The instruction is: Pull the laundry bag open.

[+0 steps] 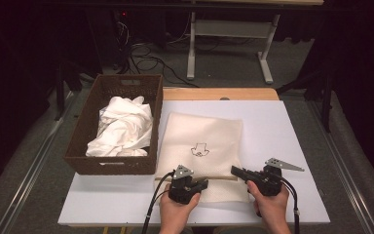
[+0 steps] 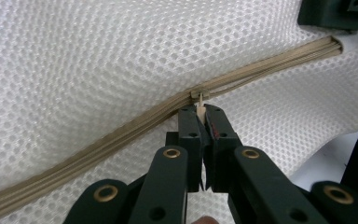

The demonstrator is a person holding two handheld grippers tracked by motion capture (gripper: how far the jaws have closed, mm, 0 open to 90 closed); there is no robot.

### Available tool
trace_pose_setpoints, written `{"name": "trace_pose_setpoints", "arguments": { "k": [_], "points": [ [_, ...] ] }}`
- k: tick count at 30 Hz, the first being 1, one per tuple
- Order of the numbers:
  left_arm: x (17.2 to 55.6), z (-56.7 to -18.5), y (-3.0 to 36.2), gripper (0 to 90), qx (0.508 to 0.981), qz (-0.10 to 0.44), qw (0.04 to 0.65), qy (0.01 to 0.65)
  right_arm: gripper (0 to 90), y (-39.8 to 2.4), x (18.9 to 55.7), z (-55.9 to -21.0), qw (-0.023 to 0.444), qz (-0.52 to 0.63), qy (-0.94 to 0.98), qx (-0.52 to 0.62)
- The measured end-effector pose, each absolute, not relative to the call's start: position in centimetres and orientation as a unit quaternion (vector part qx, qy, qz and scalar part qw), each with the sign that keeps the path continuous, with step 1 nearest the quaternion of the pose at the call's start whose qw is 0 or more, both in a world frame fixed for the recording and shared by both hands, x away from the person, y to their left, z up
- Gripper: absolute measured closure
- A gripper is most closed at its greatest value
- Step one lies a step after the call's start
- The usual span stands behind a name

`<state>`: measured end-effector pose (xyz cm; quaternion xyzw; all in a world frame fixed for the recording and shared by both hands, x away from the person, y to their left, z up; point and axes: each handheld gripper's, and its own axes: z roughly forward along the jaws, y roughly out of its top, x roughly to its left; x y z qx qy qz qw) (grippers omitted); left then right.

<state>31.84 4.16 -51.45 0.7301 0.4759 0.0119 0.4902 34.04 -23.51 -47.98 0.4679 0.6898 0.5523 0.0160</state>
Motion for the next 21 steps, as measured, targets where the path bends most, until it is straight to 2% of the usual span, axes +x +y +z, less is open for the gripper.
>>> {"name": "trace_pose_setpoints", "arguments": {
  "k": [21],
  "points": [
    [31.6, -51.7, 6.5, 86.3, 0.721, 0.027, 0.485, 0.494, 85.4, -23.5, 34.2, -47.9, 0.026, 0.548, 0.693, 0.469]
  ]
}}
